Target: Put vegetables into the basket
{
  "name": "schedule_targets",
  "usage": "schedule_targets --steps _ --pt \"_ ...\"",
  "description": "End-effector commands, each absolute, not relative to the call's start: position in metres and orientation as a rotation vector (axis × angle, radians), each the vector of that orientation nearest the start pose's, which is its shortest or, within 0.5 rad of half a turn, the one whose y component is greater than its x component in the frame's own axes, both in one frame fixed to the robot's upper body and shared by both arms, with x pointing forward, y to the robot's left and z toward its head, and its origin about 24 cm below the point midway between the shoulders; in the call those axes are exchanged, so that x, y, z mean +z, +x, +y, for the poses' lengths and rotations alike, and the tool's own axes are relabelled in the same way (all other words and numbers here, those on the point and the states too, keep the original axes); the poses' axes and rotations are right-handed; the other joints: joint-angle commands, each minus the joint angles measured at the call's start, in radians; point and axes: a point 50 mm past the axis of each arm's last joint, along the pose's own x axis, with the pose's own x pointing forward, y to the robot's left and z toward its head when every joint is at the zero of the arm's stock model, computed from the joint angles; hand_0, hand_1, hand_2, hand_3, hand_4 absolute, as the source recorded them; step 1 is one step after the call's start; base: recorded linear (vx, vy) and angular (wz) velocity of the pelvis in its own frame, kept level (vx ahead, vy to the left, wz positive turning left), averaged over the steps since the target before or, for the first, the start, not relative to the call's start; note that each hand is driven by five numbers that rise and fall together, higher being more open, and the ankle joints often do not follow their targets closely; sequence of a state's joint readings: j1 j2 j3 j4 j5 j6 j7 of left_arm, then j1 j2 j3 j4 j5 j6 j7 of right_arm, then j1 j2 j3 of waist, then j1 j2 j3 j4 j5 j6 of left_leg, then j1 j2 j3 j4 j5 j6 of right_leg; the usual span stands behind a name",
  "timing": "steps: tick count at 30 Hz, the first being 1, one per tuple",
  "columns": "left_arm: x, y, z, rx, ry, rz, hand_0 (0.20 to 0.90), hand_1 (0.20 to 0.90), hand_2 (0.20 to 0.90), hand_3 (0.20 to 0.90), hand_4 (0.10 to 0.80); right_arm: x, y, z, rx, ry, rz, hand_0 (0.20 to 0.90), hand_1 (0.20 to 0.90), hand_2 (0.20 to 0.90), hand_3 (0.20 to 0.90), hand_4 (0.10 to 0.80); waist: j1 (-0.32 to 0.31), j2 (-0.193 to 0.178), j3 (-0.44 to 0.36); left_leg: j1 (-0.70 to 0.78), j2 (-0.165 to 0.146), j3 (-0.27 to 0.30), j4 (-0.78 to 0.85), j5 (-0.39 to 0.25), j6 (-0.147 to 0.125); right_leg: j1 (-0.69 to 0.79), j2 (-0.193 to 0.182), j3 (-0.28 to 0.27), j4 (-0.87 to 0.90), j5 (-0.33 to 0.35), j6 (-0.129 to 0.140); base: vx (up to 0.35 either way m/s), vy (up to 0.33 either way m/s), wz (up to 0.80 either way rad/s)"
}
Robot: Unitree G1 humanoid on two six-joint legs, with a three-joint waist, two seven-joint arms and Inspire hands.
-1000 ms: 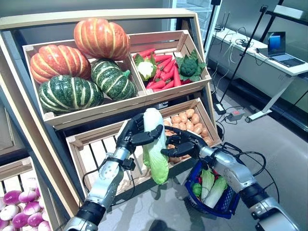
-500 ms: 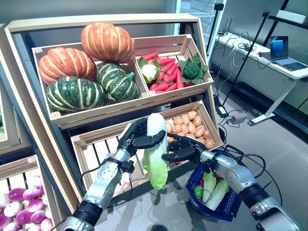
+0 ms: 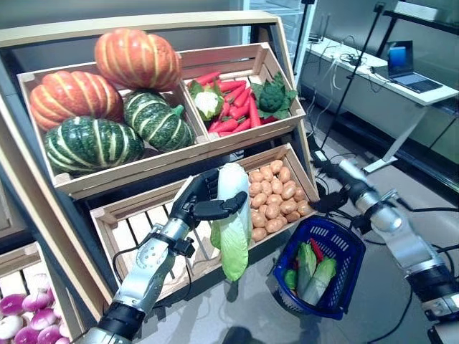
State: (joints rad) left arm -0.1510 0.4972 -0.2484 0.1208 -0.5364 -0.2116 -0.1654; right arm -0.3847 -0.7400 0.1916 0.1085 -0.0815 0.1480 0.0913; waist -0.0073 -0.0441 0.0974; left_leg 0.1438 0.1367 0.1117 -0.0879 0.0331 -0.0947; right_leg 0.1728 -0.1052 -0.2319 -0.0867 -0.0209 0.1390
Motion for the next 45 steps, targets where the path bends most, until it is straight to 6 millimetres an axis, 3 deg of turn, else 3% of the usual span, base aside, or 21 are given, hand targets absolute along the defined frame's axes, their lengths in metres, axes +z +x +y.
schedule_targets --steps 1,5,10,16,28,34,40,45 --pt "0.135 0.287 0.181 -0.411 0.004 -0.424 0.3 0.3 0.3 0.3 0.4 0.187 0.314 -0.233 0.045 -0.935 -0.324 0.9 0.9 0.9 0.9 0.8 0.012 -0.003 -0.05 -0.013 -0.007 0.026 0.001 -0.033 0.036 -0.015 -0.038 0.008 -0.001 0.043 -0.034 0.0 0.0 0.0" --pt "0.139 0.288 0.181 -0.544 -0.151 -0.423 0.3 0.3 0.3 0.3 0.4 0.18 0.314 -0.233 0.179 -0.725 -0.254 0.9 0.9 0.9 0.9 0.8 0.007 -0.005 -0.052 -0.013 -0.005 0.031 0.001 -0.034 0.032 -0.014 -0.041 0.005 -0.001 0.042 -0.03 0.0 0.0 0.0" --pt "0.127 0.287 0.154 -0.942 -0.441 -0.333 0.3 0.3 0.3 0.3 0.4 0.143 0.318 -0.214 0.502 -0.317 -0.076 0.9 0.9 0.9 0.9 0.8 0.004 -0.007 -0.06 -0.01 0.0 0.039 0.001 -0.034 0.026 -0.012 -0.05 -0.007 -0.001 0.044 -0.026 0.0 0.0 0.0" --pt "0.114 0.29 0.154 -1.112 -0.546 -0.255 0.3 0.3 0.3 0.3 0.4 0.117 0.321 -0.213 0.686 -0.084 0.063 0.9 0.9 0.9 0.9 0.8 0.0 -0.01 -0.079 -0.001 0.002 0.043 0.001 -0.041 0.021 -0.006 -0.053 -0.015 -0.001 0.041 -0.022 0.0 0.0 0.0" --pt "0.099 0.286 0.158 -1.23 -0.506 -0.176 0.3 0.3 0.3 0.3 0.4 0.118 0.327 -0.201 0.843 0.036 0.135 0.9 0.9 0.9 0.9 0.8 0.003 -0.008 -0.09 0.004 -0.001 0.039 0.001 -0.046 0.019 -0.001 -0.052 -0.007 -0.001 0.037 -0.026 0.0 0.0 0.0" --pt "0.099 0.285 0.161 -1.246 -0.501 -0.177 0.3 0.3 0.3 0.3 0.4 0.104 0.318 -0.192 1.004 0.181 0.248 0.9 0.9 0.9 0.9 0.8 0.011 -0.012 -0.098 0.001 0.0 0.035 0.001 -0.046 0.018 0.001 -0.052 -0.016 -0.001 0.033 -0.027 0.0 0.0 0.0" --pt "0.101 0.286 0.166 -1.236 -0.477 -0.181 0.3 0.3 0.3 0.3 0.4 0.086 0.307 -0.2 1.068 0.241 0.353 0.9 0.9 0.9 0.9 0.8 0.015 -0.016 -0.102 -0.004 0.001 0.032 0.001 -0.043 0.017 -0.001 -0.051 -0.024 -0.001 0.034 -0.027 0.0 0.0 0.0" --pt "0.106 0.286 0.174 -1.218 -0.453 -0.203 0.3 0.3 0.3 0.3 0.4 0.072 0.298 -0.219 1.036 0.177 0.467 0.9 0.9 0.9 0.9 0.8 0.013 -0.019 -0.103 -0.007 0.001 0.033 0.001 -0.04 0.016 -0.004 -0.05 -0.027 -0.001 0.035 -0.026 0.0 0.0 0.0"
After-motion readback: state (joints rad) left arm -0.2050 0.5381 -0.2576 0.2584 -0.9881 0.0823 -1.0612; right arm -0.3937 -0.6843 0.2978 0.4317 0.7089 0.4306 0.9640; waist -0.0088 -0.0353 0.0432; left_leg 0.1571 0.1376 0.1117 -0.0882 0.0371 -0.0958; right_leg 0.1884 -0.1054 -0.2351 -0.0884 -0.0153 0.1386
